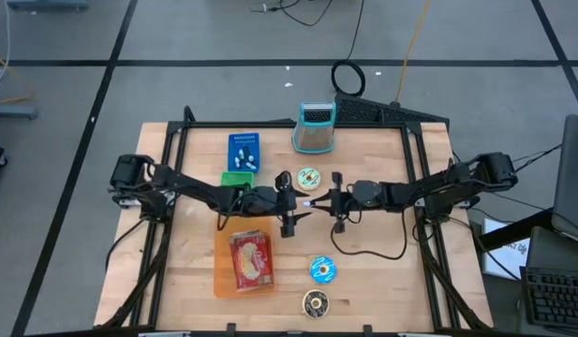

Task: Pick & Place Food Item
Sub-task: Put the black food coloring bottle into the blue bin

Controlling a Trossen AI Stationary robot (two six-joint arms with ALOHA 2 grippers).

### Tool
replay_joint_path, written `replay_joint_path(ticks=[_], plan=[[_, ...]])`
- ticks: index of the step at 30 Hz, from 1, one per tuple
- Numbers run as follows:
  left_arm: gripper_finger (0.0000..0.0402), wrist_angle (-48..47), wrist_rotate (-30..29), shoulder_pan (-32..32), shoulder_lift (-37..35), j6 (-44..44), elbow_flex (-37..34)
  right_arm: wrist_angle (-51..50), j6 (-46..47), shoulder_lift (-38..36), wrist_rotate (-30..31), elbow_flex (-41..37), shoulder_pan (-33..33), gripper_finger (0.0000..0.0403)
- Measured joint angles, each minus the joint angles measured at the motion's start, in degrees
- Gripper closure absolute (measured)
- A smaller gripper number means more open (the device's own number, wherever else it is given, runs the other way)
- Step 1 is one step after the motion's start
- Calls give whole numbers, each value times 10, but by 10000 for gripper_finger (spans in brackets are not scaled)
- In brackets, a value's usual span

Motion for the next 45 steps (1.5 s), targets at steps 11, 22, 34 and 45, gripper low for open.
replay_joint_path(ticks=[11, 22, 34, 45], plan=[[153, -11, -4, 6, -19, 6, 0, -3, 5, -38, -4, 0, 0, 357], [282, 7, 21, 12, -19, 10, 0, -8, 15, -37, -5, 0, 1, 357], [330, 8, 13, 12, -19, 3, 0, -4, 15, -37, -2, 0, 7, 351], [331, 0, -35, 31, -45, -12, -1, -22, 146, -65, -3, 0, 7, 279]])
